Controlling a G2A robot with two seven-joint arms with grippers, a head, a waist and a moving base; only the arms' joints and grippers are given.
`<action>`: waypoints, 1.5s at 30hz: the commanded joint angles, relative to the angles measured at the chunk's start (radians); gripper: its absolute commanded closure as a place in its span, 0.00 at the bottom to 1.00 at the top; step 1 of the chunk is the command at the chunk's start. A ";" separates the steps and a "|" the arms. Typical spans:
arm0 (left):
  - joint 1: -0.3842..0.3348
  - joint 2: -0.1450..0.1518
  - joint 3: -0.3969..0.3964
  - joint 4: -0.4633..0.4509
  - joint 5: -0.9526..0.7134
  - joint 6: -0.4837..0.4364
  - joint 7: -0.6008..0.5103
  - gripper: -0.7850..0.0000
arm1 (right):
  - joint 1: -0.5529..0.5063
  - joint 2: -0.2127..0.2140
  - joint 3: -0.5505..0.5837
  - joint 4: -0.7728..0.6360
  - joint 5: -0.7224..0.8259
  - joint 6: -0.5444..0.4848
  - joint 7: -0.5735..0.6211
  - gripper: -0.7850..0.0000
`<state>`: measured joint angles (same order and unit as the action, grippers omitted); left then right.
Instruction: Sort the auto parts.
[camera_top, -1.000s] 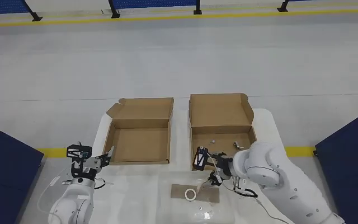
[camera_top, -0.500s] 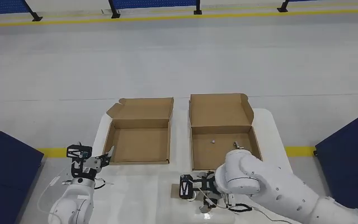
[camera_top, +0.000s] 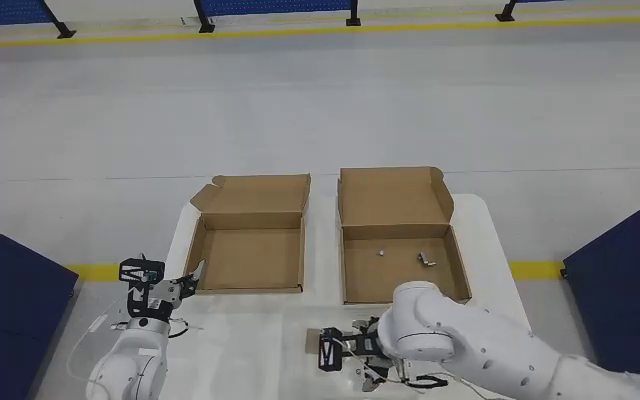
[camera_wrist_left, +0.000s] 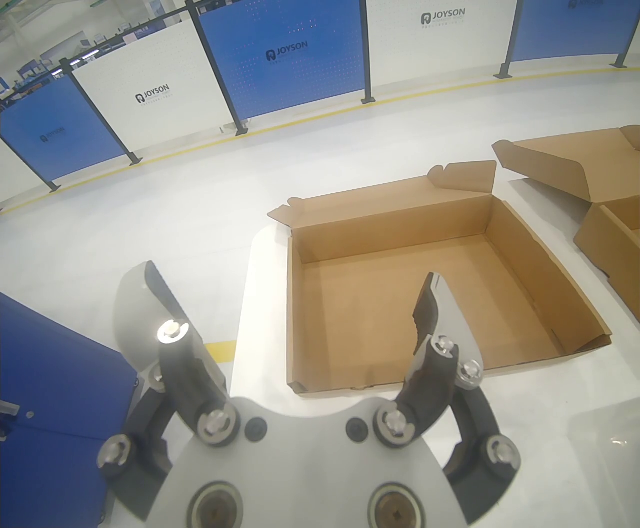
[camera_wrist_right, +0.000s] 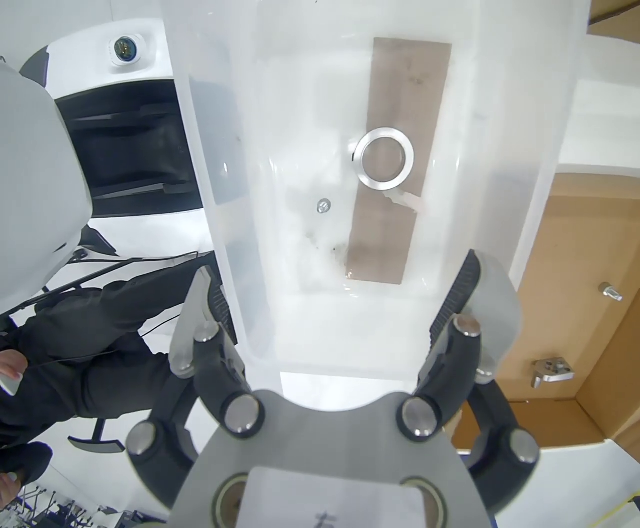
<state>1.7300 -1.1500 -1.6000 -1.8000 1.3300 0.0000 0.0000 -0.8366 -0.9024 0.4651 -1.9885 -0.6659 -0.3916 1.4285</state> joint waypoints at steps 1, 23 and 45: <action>0.000 0.000 0.000 0.000 0.000 0.000 0.000 0.00 | 0.000 0.000 0.000 0.000 0.000 0.000 0.000 0.00; 0.000 0.000 0.000 0.000 0.000 0.000 0.000 0.00 | -0.034 -0.027 -0.081 0.043 -0.167 0.035 -0.011 0.00; 0.000 0.000 0.000 0.000 0.000 0.000 0.000 0.00 | -0.031 -0.083 -0.124 0.160 -0.167 -0.010 -0.042 0.58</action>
<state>1.7300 -1.1500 -1.6000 -1.8000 1.3300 0.0000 0.0000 -0.8689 -0.9828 0.3425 -1.8340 -0.8348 -0.4001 1.3877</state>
